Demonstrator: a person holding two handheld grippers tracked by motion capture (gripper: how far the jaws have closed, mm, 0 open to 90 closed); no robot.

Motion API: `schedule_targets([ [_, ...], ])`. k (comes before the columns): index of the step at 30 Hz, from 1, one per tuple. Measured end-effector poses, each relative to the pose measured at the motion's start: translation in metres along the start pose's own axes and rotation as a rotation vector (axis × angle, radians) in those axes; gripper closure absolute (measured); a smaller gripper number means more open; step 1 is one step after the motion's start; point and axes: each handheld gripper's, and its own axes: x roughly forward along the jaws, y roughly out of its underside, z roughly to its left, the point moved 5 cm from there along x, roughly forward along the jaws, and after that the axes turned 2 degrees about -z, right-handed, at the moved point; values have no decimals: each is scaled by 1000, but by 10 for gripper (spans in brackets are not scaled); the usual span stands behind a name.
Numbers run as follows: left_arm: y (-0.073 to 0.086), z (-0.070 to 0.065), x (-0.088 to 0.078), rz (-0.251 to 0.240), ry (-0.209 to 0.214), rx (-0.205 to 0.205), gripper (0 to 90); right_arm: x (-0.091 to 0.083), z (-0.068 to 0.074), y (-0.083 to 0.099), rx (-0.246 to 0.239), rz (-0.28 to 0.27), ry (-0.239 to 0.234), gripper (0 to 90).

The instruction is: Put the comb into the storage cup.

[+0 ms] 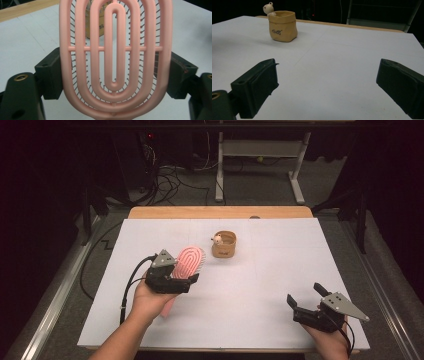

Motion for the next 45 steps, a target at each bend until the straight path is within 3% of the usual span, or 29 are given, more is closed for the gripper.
schedule_targets([
  [7,11,4,-1,-39,-9,-21,198,0,1,0,-1,-2,-4,42],
  [10,11,6,-2,-71,-4,-46,198,0,1,-1,-7,-3,-3,42],
  [17,7,8,-4,-125,-11,-59,198,-1,1,-2,-5,-6,-2,42],
  [27,4,5,-4,-209,-3,-49,198,-2,0,-1,-13,-6,9,39],
  [33,3,-5,-9,-242,20,-20,198,-1,-1,1,-5,1,8,34],
  [37,6,-8,-15,-289,40,-30,197,-1,-2,2,2,6,16,32],
  [45,9,-13,-15,-300,33,3,197,1,-1,3,2,7,14,5],
])
